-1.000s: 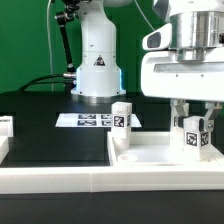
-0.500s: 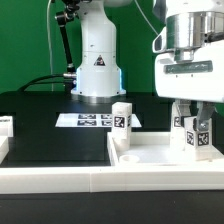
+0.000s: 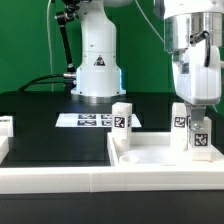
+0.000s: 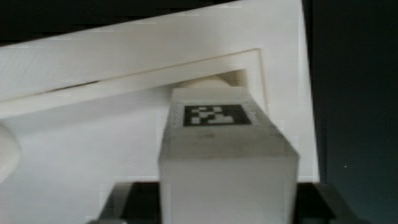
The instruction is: Assemble square table
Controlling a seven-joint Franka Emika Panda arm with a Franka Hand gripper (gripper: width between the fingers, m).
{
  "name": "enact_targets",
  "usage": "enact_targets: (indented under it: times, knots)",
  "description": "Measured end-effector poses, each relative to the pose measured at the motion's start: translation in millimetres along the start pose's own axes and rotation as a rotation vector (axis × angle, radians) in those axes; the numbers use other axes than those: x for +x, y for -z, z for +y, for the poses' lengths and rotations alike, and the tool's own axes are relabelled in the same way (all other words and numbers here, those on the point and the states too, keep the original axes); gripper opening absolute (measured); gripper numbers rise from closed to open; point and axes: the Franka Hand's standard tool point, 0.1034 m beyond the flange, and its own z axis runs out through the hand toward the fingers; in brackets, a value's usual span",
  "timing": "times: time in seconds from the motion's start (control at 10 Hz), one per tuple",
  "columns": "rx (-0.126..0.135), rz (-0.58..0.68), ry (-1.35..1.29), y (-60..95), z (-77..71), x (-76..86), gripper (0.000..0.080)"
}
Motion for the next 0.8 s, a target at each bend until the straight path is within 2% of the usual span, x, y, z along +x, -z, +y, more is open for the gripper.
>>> enact_targets:
  times: [0.4,0.5,0.6,0.7,0.8]
  knots:
    - [-0.002,0.0,-0.102,-0.2,0.7,-1.0,0.029]
    - [-0.002,0.001,-0.087,-0.6,0.8,-0.8,0.0388]
    - [0.002,0.0,-0.041,-0.4,0.2,-1.4,0.0388]
    - [0.007,-0.001,0.039,-0.1,-0.3,-4.6,0.0574]
    - [0.01,-0.004,0.13,-0.2,-1.6,-9.4,0.0634]
